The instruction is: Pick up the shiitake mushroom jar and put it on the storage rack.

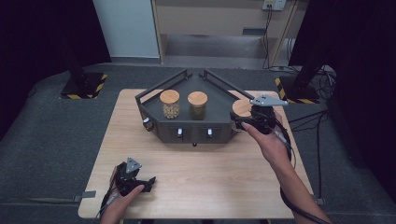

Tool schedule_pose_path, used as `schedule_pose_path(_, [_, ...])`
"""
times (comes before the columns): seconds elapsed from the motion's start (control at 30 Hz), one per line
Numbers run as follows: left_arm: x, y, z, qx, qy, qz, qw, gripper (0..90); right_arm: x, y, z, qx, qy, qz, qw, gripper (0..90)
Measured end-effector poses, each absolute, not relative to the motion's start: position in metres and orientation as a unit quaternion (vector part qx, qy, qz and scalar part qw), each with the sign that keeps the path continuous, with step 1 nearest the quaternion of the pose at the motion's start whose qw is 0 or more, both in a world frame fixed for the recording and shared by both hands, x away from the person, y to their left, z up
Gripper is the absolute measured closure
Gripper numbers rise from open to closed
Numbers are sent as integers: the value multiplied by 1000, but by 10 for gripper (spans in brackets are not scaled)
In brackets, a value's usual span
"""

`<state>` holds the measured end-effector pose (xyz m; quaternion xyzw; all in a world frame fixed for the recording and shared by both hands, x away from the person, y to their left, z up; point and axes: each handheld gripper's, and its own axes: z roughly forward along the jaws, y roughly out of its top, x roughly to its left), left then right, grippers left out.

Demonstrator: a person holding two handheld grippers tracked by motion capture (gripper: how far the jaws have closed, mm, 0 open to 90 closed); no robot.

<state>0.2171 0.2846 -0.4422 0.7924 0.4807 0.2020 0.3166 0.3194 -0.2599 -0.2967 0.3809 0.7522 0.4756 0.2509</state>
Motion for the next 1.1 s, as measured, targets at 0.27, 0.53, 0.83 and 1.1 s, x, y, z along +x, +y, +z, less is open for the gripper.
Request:
schedule_pose_path(0.27, [217,285,-442,792,481,202,317,0,329,-251,-289,373,753,479,253,255])
schedule_pose_path(0.53, [217,285,-442,792,481,202,317,0,342,-241,-284,371,753,482,254,255])
schedule_pose_path(0.83, [217,285,-442,792,481,202,317,0,360,-228,-284,376,748,487,249,255])
schedule_pose_path(1.1, [217,285,-442,793,481,202,317,0,370,-219,-286,375,749,487,247,255])
